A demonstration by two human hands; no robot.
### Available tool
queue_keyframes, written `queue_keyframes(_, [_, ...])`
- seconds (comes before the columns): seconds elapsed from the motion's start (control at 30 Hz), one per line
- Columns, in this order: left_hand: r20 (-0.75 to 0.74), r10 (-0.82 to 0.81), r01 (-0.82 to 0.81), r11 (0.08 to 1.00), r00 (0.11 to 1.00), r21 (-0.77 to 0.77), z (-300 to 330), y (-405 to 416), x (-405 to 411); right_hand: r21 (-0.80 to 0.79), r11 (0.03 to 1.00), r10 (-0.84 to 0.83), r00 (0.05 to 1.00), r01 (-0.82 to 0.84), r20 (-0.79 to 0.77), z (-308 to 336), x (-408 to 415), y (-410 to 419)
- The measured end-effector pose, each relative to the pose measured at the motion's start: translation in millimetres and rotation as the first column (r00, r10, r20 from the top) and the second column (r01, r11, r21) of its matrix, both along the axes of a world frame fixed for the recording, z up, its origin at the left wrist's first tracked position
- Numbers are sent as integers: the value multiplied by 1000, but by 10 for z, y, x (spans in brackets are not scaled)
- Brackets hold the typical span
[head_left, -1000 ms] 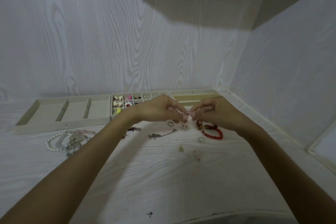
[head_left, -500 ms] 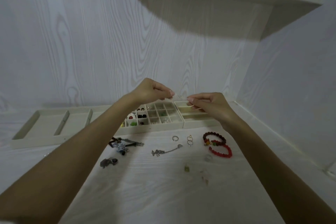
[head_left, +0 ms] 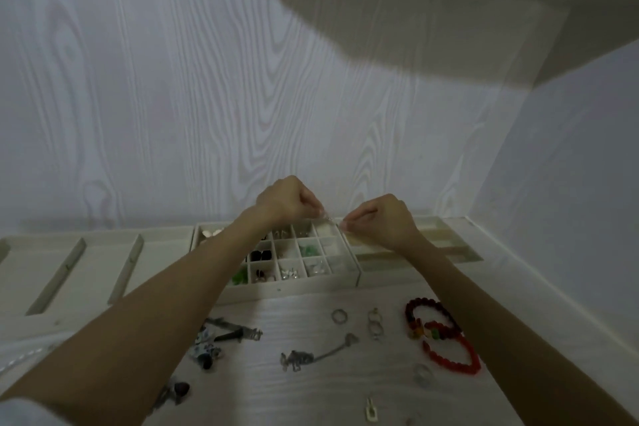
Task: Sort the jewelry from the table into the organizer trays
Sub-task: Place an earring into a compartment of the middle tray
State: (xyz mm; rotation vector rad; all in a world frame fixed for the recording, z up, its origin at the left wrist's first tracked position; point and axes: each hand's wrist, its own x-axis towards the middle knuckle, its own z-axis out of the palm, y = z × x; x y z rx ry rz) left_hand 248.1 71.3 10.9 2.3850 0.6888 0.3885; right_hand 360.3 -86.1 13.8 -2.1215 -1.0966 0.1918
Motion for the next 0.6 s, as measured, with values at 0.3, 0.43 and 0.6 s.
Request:
queue_keyframes(0.3, [-59, 2, 8, 986, 998, 166, -205, 58, 174, 4, 1000, 22, 992, -23, 125, -294, 155, 192])
queue_keyframes(0.43, [-124, -21, 55, 961, 992, 272, -219, 65, 188, -7, 999, 36, 989, -36, 140, -334, 187, 246])
queue_keyframes(0.6, [-161, -75, 117, 955, 984, 271, -158, 100, 146, -86, 996, 52, 981, -36, 186, -365, 174, 368])
